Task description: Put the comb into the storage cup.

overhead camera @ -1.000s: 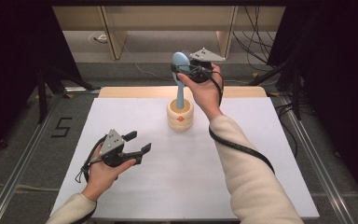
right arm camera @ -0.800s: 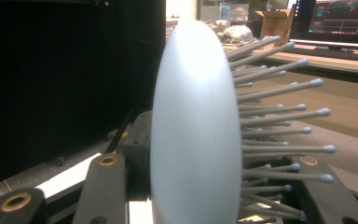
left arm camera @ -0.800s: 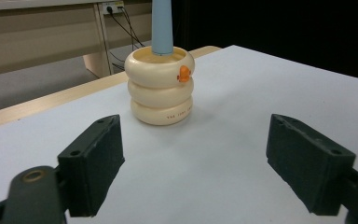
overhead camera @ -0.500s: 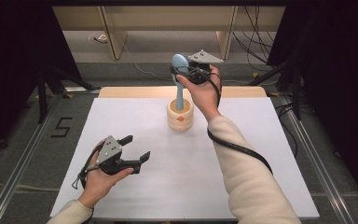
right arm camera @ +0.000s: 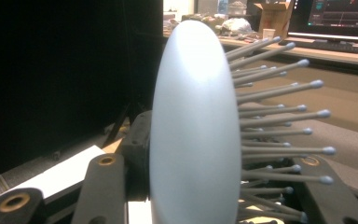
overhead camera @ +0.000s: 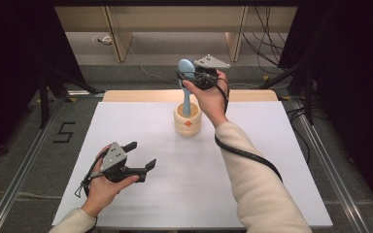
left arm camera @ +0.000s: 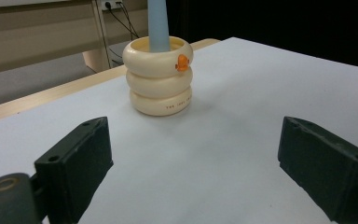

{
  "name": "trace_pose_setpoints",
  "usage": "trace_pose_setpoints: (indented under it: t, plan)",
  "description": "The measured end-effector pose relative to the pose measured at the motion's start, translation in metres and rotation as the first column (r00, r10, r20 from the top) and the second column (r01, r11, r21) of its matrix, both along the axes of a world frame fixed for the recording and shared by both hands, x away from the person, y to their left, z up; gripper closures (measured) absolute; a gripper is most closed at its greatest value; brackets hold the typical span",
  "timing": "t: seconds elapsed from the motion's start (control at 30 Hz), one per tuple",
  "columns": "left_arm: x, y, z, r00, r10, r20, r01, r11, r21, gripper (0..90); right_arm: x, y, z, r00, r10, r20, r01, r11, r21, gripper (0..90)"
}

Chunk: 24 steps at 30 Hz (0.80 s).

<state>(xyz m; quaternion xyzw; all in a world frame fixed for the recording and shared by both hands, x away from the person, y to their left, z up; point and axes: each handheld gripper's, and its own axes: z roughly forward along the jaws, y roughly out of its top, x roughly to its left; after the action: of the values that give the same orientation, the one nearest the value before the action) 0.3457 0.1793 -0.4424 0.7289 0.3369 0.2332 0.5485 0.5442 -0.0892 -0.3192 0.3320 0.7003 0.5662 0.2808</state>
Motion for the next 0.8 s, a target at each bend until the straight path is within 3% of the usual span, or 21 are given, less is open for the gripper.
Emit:
trace_pose_setpoints:
  t: [0.53,0.8]
  plan:
    - [0.001,0.002,-0.001,1.0,0.005,0.0,-0.005,1.0,0.002,9.0,0.003,0.003,-0.018,0.9997,-0.008,-0.021,0.007,0.9998,-0.016,51.2]
    - [0.001,0.001,-0.002,1.0,0.001,-0.001,-0.001,1.0,0.009,9.0,0.003,0.003,-0.019,0.9997,-0.011,-0.022,0.011,0.9997,-0.02,51.0]
